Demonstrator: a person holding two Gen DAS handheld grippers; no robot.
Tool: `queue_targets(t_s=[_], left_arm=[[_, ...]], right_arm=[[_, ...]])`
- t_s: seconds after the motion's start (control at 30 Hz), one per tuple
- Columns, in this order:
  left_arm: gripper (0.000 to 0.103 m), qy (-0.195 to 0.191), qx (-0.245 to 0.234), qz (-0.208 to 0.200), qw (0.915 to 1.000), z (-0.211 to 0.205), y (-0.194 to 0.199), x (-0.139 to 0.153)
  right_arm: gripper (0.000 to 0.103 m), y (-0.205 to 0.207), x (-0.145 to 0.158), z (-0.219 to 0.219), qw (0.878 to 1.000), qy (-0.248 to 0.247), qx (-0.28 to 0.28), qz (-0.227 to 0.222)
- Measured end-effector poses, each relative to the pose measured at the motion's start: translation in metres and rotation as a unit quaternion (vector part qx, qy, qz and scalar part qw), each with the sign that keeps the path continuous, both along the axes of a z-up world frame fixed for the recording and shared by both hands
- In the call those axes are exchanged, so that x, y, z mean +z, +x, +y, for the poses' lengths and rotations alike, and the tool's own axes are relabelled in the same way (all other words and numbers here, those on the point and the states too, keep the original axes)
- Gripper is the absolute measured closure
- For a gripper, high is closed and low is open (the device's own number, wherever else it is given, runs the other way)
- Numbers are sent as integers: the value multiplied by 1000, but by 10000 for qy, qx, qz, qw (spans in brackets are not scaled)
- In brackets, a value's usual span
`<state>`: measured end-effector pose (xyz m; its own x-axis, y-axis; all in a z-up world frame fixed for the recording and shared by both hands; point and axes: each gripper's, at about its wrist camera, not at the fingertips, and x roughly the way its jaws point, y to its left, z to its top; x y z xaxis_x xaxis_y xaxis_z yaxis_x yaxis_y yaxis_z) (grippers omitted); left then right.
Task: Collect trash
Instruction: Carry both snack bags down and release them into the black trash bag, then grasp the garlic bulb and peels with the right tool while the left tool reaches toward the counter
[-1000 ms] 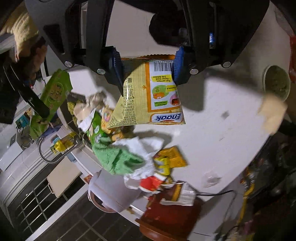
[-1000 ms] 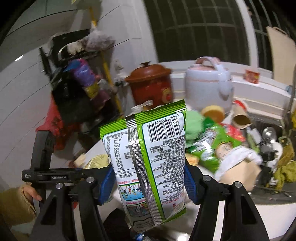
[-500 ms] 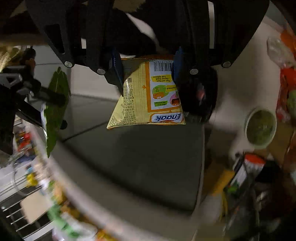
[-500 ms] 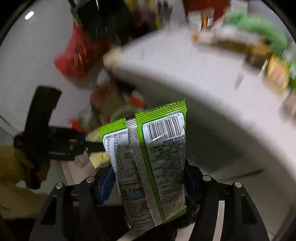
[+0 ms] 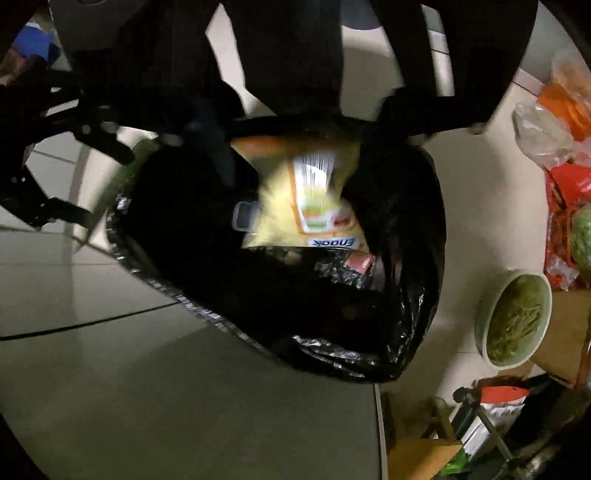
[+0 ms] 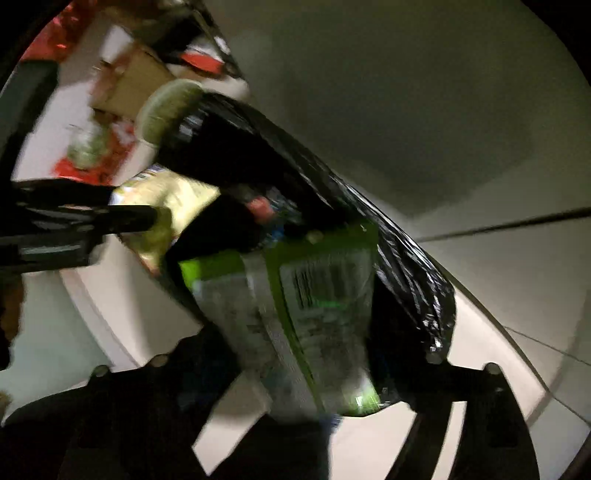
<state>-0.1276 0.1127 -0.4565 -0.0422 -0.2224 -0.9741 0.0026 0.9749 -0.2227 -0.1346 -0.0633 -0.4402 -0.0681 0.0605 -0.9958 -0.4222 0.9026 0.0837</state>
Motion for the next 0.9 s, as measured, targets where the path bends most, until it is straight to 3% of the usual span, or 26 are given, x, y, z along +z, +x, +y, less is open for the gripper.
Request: queue_targets(t_s=[0.1, 0.2, 0.3, 0.4, 0.43, 0.5, 0.53, 0.57, 0.63, 0.7, 0.73, 0.9], left_arm=[[22, 225, -77, -27, 9997, 5, 1, -3], [22, 222, 31, 14, 9997, 15, -2, 5], [22, 135, 70, -211, 9997, 17, 1, 33], [18, 43, -20, -612, 9981, 8, 0, 82], [16, 10, -59, -750, 9972, 5, 1, 100], [16, -76, -71, -976, 9952, 1, 2, 129], [16, -202, -58, -1096, 9938, -3, 3, 147], [16, -243, -43, -1153, 9930, -5, 3, 155], [16, -353, -15, -1337, 9904, -14, 3, 181], [16, -473, -28, -1491, 9877, -23, 3, 199], [16, -500, -72, -1596, 9859, -28, 3, 209], [16, -575, -367, -2016, 9771, -49, 8, 244]], right_arm=[[17, 1, -4, -13, 9996, -36, -275, 19], [15, 5, 12, -24, 9993, -1, -380, -40], [15, 9, 56, -32, 9982, 264, -427, -334], [15, 15, 138, -38, 9916, 804, -406, -927], [15, 18, 168, -39, 9875, 988, -402, -1162], [5, 24, 243, -44, 9724, 1400, -447, -1813], [6, 25, 266, -46, 9657, 1537, -461, -2042], [6, 27, 302, -53, 9532, 1714, -512, -2438], [6, 34, 344, -67, 9299, 1735, -646, -3178], [5, 46, 369, -86, 9043, 1438, -854, -3927], [5, 52, 371, -95, 8973, 1278, -973, -4111], [5, 98, 353, -144, 8899, 827, -1658, -4167]])
